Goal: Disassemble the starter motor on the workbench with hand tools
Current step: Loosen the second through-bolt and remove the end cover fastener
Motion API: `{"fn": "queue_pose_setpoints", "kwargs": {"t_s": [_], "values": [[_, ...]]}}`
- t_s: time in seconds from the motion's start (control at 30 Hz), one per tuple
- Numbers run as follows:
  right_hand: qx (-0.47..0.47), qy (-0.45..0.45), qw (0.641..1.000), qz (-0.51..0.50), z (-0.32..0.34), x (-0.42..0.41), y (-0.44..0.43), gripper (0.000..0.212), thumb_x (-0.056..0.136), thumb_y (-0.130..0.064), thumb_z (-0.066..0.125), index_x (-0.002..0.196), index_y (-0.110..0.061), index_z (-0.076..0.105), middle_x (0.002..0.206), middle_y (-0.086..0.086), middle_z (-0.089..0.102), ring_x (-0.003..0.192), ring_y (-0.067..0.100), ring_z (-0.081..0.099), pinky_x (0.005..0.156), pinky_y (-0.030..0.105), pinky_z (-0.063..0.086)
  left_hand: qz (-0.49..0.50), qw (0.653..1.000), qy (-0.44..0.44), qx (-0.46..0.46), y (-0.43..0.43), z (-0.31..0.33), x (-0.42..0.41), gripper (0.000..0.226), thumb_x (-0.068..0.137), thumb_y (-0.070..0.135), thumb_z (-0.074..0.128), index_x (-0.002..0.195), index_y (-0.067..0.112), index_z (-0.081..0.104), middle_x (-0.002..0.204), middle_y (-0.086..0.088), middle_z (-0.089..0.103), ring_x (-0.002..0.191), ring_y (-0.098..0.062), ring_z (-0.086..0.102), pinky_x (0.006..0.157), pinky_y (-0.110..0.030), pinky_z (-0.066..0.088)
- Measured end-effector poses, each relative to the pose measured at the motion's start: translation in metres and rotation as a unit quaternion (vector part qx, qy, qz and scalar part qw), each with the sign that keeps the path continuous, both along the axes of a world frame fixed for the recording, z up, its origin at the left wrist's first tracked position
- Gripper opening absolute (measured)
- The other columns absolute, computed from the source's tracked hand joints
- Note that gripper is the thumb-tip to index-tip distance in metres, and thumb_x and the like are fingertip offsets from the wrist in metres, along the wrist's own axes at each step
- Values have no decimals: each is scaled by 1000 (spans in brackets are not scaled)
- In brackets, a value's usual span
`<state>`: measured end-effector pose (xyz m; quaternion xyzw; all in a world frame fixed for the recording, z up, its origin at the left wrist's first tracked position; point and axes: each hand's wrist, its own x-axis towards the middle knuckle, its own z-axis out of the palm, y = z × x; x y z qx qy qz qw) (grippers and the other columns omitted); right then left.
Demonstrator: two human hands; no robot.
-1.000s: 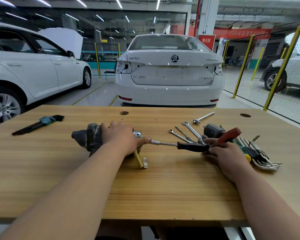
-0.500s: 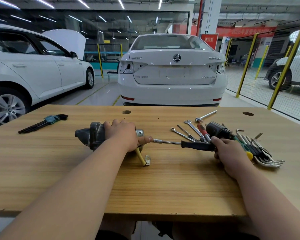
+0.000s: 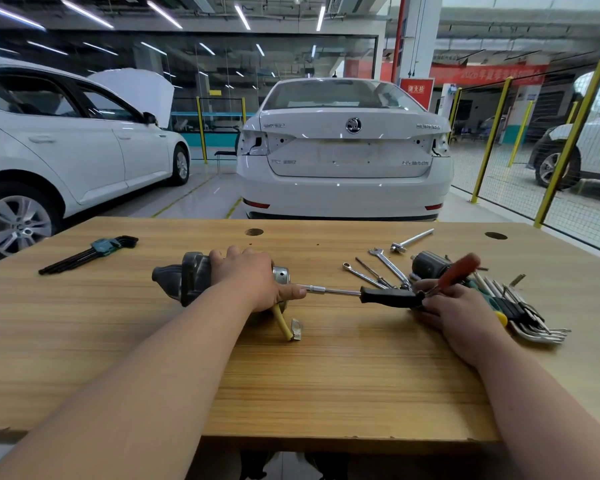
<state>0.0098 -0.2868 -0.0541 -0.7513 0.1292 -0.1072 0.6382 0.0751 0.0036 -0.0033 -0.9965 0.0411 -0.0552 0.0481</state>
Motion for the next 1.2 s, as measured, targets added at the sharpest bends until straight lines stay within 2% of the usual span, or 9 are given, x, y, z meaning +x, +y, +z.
{"fn": "queue_pose_setpoints", "kwargs": {"t_s": [0.1, 0.23, 0.37, 0.47, 0.6, 0.8, 0.93, 1.07, 1.2], "values": [[-33, 4, 999, 2, 3, -2, 0, 29, 95, 0, 54, 106, -21, 71, 124, 0, 63, 104, 14, 60, 80, 23, 49, 0, 1000, 5, 4, 0, 1, -1, 97, 60, 95, 31, 130, 30, 49, 132, -4, 49, 124, -30, 35, 101, -51, 21], [96, 1, 995, -16, 1, 5, 2, 26, 96, 2, 53, 114, -10, 68, 120, 12, 64, 102, 30, 66, 81, 37, 57, 1, 1000, 14, 3, -1, 3, -1, 93, 62, 93, 31, 126, 29, 51, 130, -4, 50, 124, -30, 34, 103, -52, 20], [-7, 21, 999, -41, 0, 7, 3, 23, 99, -14, 57, 120, -15, 66, 105, 6, 66, 83, 20, 69, 66, 28, 57, 5, 1000, 16, 2, -2, 3, -2, 91, 64, 92, 35, 128, 29, 50, 131, -4, 50, 124, -30, 34, 102, -52, 20], [-84, 39, 995, -50, 2, 8, 4, 24, 100, -30, 55, 116, -16, 67, 86, 5, 66, 64, 18, 62, 56, 28, 48, 5, 1000, 16, 1, -3, 3, -2, 90, 65, 91, 38, 128, 28, 49, 131, -5, 50, 124, -30, 34, 102, -53, 21], [-119, 60, 989, -59, 3, 10, 4, 31, 100, -38, 52, 108, -15, 70, 69, 8, 55, 63, 22, 48, 56, 34, 37, 4, 1000, 13, 1, -3, 3, -2, 90, 64, 91, 39, 127, 28, 51, 130, -4, 50, 123, -29, 35, 102, -52, 22], [-30, 28, 998, -53, -2, 9, 3, 25, 97, -17, 57, 120, -18, 68, 91, 10, 65, 67, 22, 60, 57, 34, 48, -5, 1000, 9, -1, 0, 1, -2, 89, 62, 92, 38, 123, 29, 53, 127, -3, 52, 121, -28, 36, 100, -51, 23], [83, -10, 996, -40, -3, 7, 4, 30, 95, 3, 49, 105, -18, 69, 106, 14, 67, 81, 29, 72, 66, 34, 55, -6, 1000, -1, 3, 1, -1, -1, 91, 60, 94, 30, 120, 31, 54, 123, -2, 53, 119, -27, 37, 99, -50, 23], [59, -37, 997, -45, -5, 6, 6, 26, 92, 7, 53, 93, -14, 68, 103, 23, 70, 78, 21, 72, 72, 34, 60, -2, 1000, -4, 1, 0, -3, 0, 88, 61, 94, 27, 118, 32, 54, 122, -1, 53, 118, -27, 37, 99, -50, 23], [98, -21, 995, -27, -2, 5, 4, 31, 95, 3, 52, 98, -23, 68, 102, 15, 69, 89, 23, 72, 72, 32, 58, -1, 1000, -1, 6, 0, -2, -2, 88, 64, 92, 31, 123, 30, 52, 126, -2, 52, 120, -28, 36, 99, -51, 21]]}}
